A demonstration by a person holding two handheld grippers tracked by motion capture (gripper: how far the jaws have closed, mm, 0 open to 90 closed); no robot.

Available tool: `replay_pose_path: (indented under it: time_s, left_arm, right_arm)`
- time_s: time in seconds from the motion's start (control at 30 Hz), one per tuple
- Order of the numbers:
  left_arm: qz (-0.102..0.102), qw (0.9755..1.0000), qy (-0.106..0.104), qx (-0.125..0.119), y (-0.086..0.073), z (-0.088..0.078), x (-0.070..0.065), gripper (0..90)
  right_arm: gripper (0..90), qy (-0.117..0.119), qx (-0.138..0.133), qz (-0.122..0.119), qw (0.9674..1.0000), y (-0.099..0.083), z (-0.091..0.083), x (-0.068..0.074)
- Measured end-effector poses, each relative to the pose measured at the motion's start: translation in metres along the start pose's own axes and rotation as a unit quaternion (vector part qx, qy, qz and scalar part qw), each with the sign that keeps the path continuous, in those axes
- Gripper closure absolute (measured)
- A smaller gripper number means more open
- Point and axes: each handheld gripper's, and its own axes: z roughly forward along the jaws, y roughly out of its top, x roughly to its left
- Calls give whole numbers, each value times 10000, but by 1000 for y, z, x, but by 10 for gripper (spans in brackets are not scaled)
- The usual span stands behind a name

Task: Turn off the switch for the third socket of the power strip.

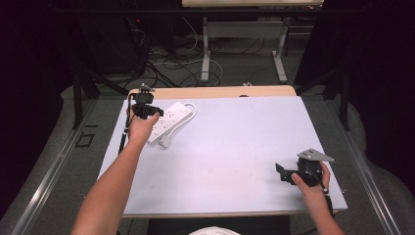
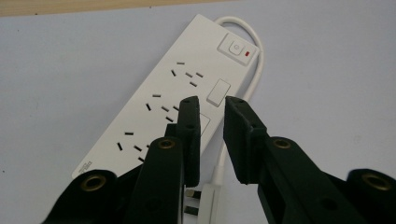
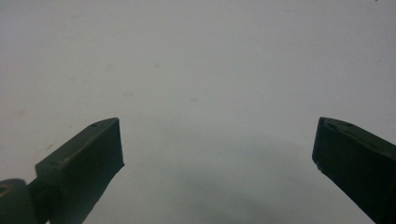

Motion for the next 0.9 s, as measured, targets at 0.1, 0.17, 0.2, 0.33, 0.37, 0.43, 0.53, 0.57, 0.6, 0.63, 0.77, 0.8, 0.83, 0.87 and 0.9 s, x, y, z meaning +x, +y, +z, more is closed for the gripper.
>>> replay_pose_path:
  time_s: [0.1,0.17,0.2,0.33,0.37,0.43,0.53,0.57,0.6,0.63,0.77,0.8,0.83,0.87,0.9]
  left_arm:
    - [8,10000,28,93,0,3,1,783]
    - [-45,9999,55,77,-2,6,2,797]
    - [-34,9999,59,126,-2,7,3,805]
    - [-73,9997,86,225,-4,11,5,840]
    - [-84,9996,83,239,-5,12,5,855]
    - [-153,9994,91,298,-6,13,6,871]
    - [-211,9989,97,400,-7,14,7,892]
    - [-281,9989,106,368,-7,15,7,895]
    - [-257,9985,99,469,-7,15,8,898]
    - [-307,9985,118,435,-7,17,8,898]
    - [-271,9978,185,582,-8,20,10,898]
    - [-261,9973,181,664,-8,20,11,898]
    - [-300,9970,197,681,-9,21,11,898]
    - [-330,9967,195,710,-9,22,12,898]
    - [-341,9965,205,741,-9,23,12,898]
  right_arm:
    - [13,-4,6,-5,10000,0,0,0]
    - [13,-1,9,0,10000,0,1,0]
    - [13,10,-3,3,10000,0,1,0]
    - [14,21,-1,5,10000,0,1,0]
    - [14,22,0,5,10000,0,1,0]
    - [15,27,-1,4,10000,0,1,0]
    - [15,6,-21,-17,10000,0,1,0]
    - [15,34,-4,-9,10000,0,1,0]
    - [15,32,-2,-2,10000,0,1,0]
    - [16,12,-10,1,10000,0,1,0]
    - [16,8,-18,12,10000,0,1,0]
    - [16,8,-18,12,10000,0,1,0]
    - [16,8,-13,20,10000,0,1,0]
    - [16,0,-9,19,10000,0,1,0]
    - [16,1,-10,24,10000,0,1,0]
